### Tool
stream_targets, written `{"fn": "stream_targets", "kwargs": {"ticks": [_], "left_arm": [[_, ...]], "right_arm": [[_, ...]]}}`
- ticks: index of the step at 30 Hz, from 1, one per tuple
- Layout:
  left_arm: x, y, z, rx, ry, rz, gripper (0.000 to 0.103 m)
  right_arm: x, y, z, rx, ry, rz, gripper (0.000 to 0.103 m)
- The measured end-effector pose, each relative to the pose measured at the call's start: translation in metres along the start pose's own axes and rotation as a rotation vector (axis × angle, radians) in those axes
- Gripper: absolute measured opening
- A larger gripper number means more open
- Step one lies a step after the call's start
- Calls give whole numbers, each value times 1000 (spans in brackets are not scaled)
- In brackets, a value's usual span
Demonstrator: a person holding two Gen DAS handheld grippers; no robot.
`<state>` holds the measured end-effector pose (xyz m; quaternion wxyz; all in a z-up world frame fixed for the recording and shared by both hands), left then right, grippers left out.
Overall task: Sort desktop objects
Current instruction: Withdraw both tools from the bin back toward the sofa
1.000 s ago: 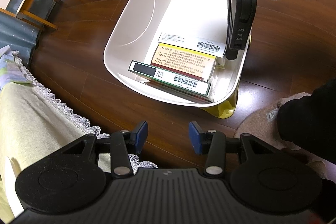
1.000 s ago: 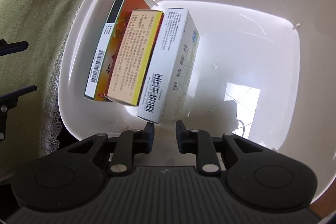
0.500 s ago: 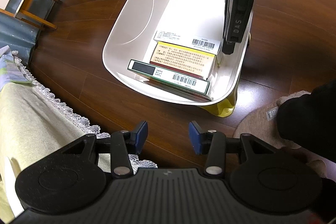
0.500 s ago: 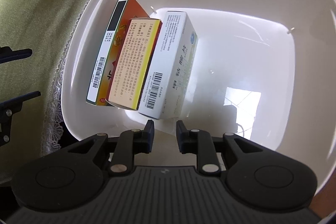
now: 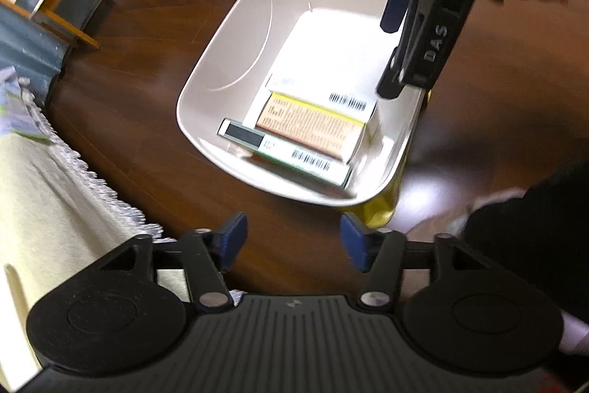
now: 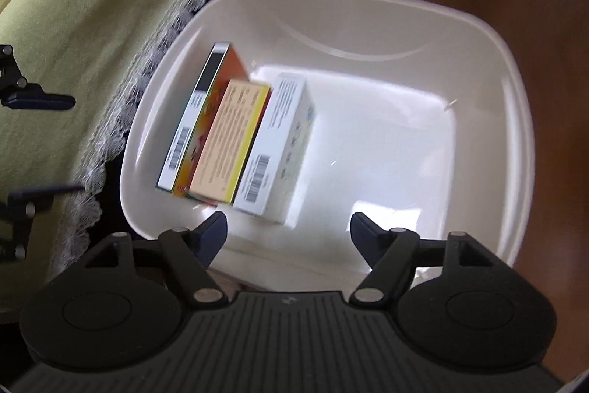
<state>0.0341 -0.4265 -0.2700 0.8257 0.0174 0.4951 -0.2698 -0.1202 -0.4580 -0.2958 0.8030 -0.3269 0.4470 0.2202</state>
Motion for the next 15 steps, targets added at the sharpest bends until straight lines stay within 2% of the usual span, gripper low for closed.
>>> {"fn": "stream_targets", "kwargs": {"ticks": [4, 8, 11, 13, 15], "left_arm": [[-3, -1, -4, 5, 8, 1, 70], [-9, -1, -6, 5, 18, -13, 80], [-13, -2, -6, 0, 13, -25, 86], [-16, -2, -5, -11, 9, -37, 94], [-18, -3, -4, -22, 8, -46, 94]], "right_arm": [[-7, -1, 11, -18, 28, -32, 79], [-17, 2, 20, -58, 58, -67, 95], [-27, 4, 24, -73, 82, -96, 97], [-32, 4, 25, -79, 111, -116, 98], [-38, 5, 27, -93, 146, -143, 100]]}}
Point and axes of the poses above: each gripper's, at about its wrist camera, not at the fingertips, and x roughly the way its jaws point, z to its left, y to its underside, the point moved 1 cm from there along x, roughly the way its jaws point, and after that the axes turned 13 degrees about -y, right-handed, at the moved point
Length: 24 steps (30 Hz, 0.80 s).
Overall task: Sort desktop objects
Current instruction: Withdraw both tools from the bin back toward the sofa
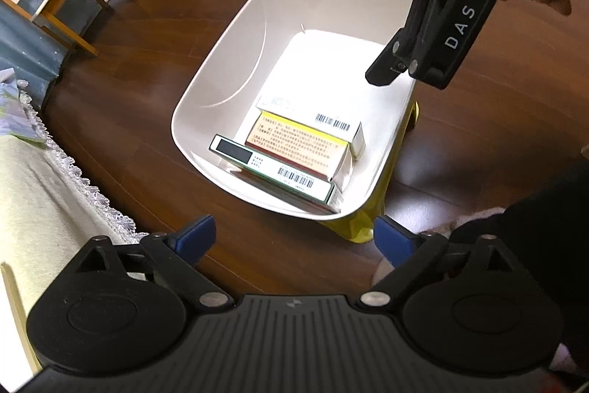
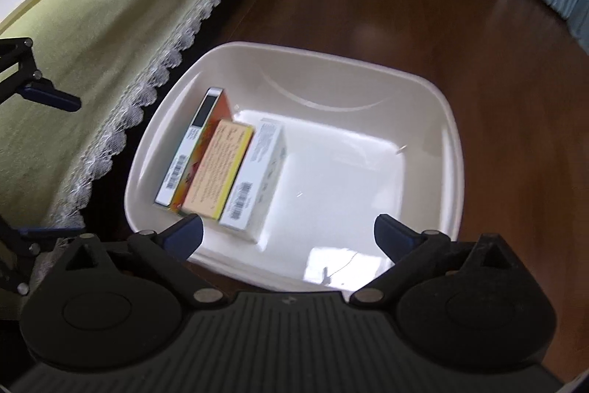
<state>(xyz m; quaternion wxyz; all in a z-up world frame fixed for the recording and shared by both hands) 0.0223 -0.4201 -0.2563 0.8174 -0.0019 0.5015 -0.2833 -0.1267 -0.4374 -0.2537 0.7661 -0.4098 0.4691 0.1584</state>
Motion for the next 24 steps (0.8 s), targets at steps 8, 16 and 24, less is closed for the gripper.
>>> {"fn": "stream_targets", "kwargs": {"ticks": [8, 16, 24], "left_arm": [[-5, 0, -2, 6, -41, -30, 102], [-5, 6, 2, -38, -41, -7, 102], [-10, 8, 1, -53, -44, 0, 102]], "right_arm": [[-18, -1, -2, 11, 73, -40, 102], [-29, 0, 2, 22, 110, -29, 102], [-34, 1, 7, 18, 100, -24, 102]]}}
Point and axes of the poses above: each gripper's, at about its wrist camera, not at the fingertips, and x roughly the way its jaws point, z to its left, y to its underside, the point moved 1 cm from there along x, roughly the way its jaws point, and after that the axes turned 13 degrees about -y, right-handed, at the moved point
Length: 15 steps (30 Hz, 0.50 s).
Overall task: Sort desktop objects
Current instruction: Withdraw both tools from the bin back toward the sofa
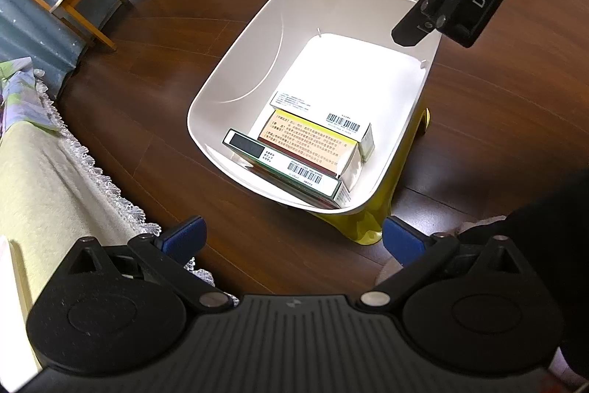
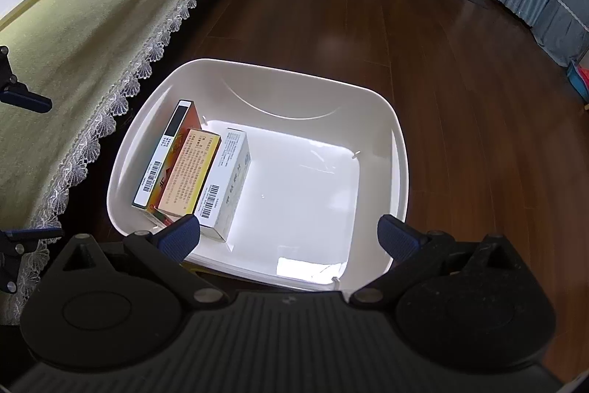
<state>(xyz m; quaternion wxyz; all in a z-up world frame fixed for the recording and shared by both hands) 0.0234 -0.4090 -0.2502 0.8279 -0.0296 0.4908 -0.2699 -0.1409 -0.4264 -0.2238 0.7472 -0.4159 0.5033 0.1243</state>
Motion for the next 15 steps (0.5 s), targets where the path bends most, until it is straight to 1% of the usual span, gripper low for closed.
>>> {"fn": "stream_targets", "kwargs": {"ticks": [7, 15], "left_arm": [[-7, 5, 3, -28, -17, 5, 102], [-27, 25, 18, -132, -95, 4, 102]], "right_arm": [[-5, 0, 3, -3, -2, -7, 102], [-13, -8, 14, -16, -25, -37, 102]]}}
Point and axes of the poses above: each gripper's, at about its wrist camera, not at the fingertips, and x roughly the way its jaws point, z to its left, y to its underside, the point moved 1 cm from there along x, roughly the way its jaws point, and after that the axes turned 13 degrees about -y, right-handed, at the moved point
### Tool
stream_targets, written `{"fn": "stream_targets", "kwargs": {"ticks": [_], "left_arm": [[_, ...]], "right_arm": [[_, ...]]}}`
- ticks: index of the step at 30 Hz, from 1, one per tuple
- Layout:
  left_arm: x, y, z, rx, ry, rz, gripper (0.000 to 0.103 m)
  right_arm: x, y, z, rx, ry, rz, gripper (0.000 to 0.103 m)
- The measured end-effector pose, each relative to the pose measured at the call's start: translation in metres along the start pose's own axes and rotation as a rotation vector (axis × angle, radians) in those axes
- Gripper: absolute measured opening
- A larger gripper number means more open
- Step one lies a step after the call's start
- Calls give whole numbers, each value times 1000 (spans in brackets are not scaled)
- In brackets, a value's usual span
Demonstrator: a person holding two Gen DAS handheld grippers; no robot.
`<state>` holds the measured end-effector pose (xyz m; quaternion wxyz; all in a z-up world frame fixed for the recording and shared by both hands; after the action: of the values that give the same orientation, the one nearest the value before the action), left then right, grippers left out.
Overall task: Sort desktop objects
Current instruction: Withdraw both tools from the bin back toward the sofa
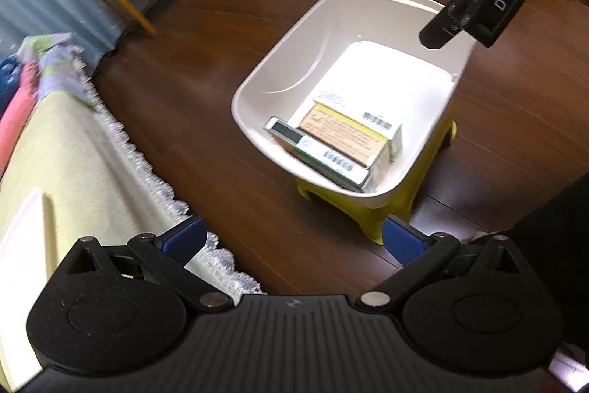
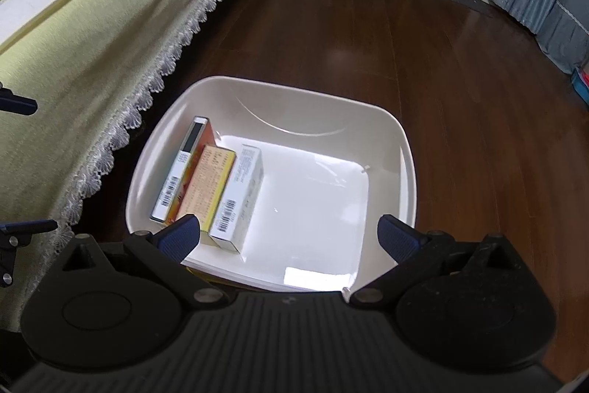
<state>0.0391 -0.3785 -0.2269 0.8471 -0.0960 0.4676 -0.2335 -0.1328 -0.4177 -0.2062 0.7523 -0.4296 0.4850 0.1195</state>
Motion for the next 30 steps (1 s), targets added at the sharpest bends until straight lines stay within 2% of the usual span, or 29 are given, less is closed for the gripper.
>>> {"fn": "stream_targets", "kwargs": {"ticks": [8, 13, 21, 30], "left_arm": [[-29, 26, 23, -140, -87, -21, 102], [-54, 38, 41, -227, -169, -38, 102], [-96, 73, 73, -398, -323, -12, 102], [-125, 121, 110, -597, -442, 31, 102]], "right_arm": [[-15, -21, 33, -56, -48, -53, 102], [-26, -36, 61, -105, -89, -90, 102], [-44, -57, 114, -186, -172, -143, 102], [-56, -72, 174, -264, -263, -179, 102]]}}
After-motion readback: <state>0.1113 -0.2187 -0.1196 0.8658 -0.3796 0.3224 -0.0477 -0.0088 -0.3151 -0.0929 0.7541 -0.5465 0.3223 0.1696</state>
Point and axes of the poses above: each gripper's, at about its wrist camera, not at the fingertips, and x roughly the way its jaws point, z to its left, y to its underside, the point moved 1 cm from there along x, roughly the way its jaws point, and after that the axes turned 13 degrees about -y, right-handed, at the moved point
